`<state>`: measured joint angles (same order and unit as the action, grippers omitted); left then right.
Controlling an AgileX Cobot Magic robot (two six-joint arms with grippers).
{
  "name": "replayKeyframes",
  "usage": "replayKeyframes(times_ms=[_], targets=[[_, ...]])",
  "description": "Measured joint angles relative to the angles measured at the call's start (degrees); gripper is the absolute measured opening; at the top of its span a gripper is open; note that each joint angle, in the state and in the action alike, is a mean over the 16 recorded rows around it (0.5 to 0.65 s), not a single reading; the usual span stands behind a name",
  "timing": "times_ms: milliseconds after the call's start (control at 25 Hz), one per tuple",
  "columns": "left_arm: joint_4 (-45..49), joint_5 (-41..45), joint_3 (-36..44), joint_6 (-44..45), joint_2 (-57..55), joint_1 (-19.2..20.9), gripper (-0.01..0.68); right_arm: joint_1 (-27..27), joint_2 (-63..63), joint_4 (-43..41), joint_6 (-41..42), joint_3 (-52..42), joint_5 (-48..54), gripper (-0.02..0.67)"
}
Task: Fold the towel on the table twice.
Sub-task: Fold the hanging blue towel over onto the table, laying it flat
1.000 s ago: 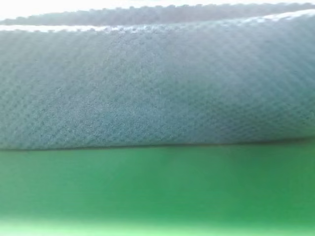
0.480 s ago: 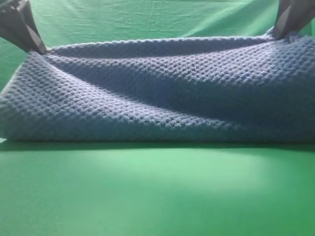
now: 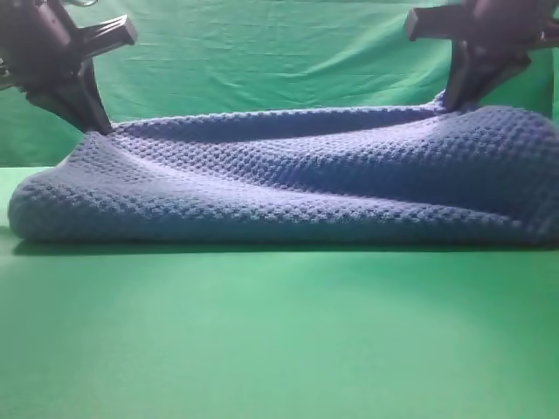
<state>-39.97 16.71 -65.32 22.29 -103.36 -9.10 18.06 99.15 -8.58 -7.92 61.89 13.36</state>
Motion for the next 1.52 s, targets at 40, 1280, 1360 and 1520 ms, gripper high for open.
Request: replayKeyframes(times_ms=[40, 1280, 1360, 1520], targets=[[-0.03, -0.50, -0.27, 0.01, -0.70, 0.00, 0.003, -0.02, 0.82, -0.09, 0.18, 0.21, -0.88, 0.000], [-1.96, 0.23, -1.59, 0.45, -1.52, 0.16, 0.499, -4.87, 2.50, -0.97, 3.19, 1.37, -7.53, 0.524], [-1.81, 1.39, -1.59, 0.61, 0.43, 0.17, 0.531, -4.90, 0.50, -1.00, 3.28, 1.68, -4.72, 0.570], [-1.51, 4.68, -1.60, 0.91, 5.71, 0.20, 0.545, -4.94, -5.10, -1.01, 3.40, 2.29, 2.44, 0.567]])
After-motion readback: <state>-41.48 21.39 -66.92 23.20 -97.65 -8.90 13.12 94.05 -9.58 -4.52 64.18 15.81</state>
